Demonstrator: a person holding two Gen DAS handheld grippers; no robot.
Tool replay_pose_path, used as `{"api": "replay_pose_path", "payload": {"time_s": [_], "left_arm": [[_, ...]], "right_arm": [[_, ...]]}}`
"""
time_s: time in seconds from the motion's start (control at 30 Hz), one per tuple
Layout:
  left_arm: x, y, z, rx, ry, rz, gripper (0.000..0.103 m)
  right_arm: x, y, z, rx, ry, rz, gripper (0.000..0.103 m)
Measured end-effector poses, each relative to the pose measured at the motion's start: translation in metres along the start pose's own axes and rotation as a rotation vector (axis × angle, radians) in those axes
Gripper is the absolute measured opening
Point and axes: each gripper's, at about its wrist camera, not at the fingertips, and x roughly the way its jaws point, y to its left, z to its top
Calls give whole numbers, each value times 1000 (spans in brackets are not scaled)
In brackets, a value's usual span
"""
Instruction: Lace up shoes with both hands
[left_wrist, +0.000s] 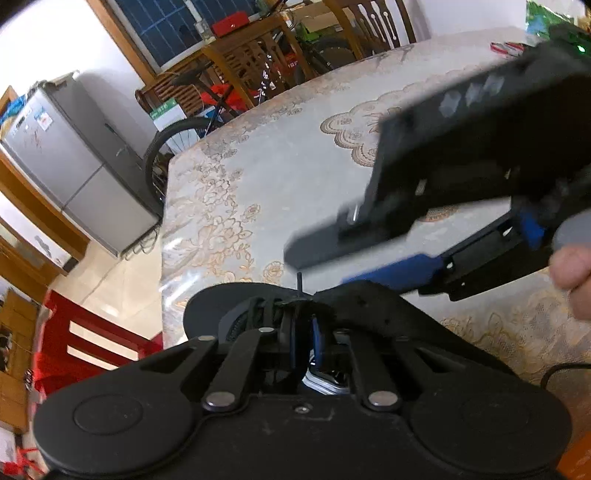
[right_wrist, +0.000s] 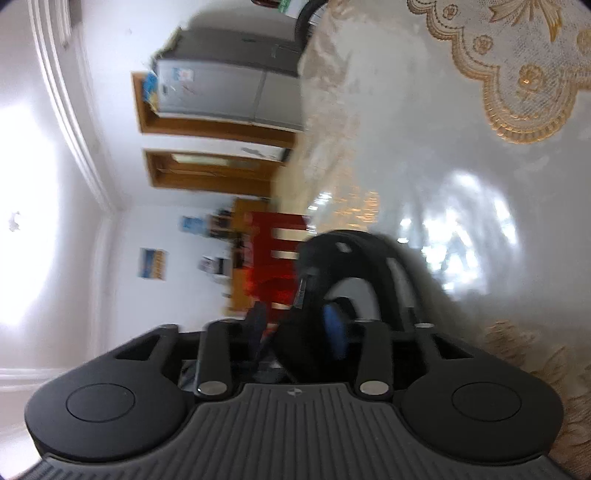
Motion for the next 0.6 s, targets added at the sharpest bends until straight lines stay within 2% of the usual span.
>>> {"api": "replay_pose_path", "payload": {"time_s": [0.07, 0.13, 0.3, 0.47, 0.6], "left_arm": [[0, 3, 1, -14, 3, -8, 9], [0, 4, 2, -21, 6, -13, 9], [-1, 6, 4, -25, 4, -17, 9], [-1, 7, 4, -36, 4, -21, 9], [0, 7, 4, -30, 5, -16, 9]], "right_arm": [[-3, -4, 4, 48, -10, 49, 44], [-6, -5, 7, 47, -33, 50, 44], [-7, -11, 13, 27, -67, -14, 44], [-2, -7, 14, -54, -83, -103, 44], [3, -8, 15, -64, -87, -120, 44]]}}
